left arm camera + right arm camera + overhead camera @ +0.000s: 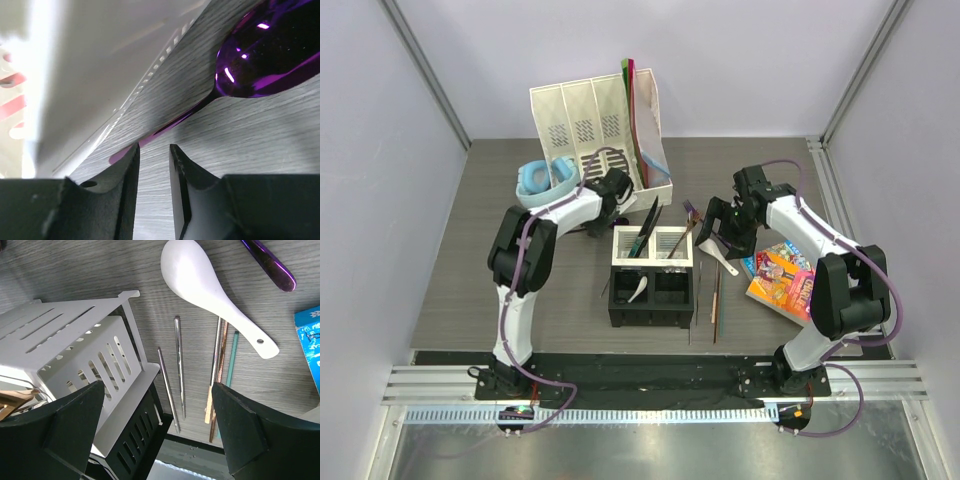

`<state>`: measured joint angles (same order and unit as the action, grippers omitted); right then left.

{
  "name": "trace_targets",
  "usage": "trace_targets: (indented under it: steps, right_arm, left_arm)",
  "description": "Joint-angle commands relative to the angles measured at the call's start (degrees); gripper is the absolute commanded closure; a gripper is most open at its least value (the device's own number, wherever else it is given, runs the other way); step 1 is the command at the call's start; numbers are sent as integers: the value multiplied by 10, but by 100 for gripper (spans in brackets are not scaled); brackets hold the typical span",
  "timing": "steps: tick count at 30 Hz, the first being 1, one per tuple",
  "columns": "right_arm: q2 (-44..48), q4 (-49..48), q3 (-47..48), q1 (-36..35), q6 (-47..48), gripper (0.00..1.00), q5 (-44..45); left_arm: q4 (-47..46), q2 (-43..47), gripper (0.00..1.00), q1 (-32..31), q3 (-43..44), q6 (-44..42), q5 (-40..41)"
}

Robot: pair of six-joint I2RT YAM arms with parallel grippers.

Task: Sort the eating utensils into containers
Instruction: Pick up the spoon from the center of the board.

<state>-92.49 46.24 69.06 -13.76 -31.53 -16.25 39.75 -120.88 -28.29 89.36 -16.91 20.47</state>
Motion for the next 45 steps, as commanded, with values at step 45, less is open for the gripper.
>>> trace_targets:
  steps: [45]
  right_arm:
    - [75,-13,-54,9,-10,6,-20]
  left_arm:
    - [-14,7,69,27,-75,-156,52]
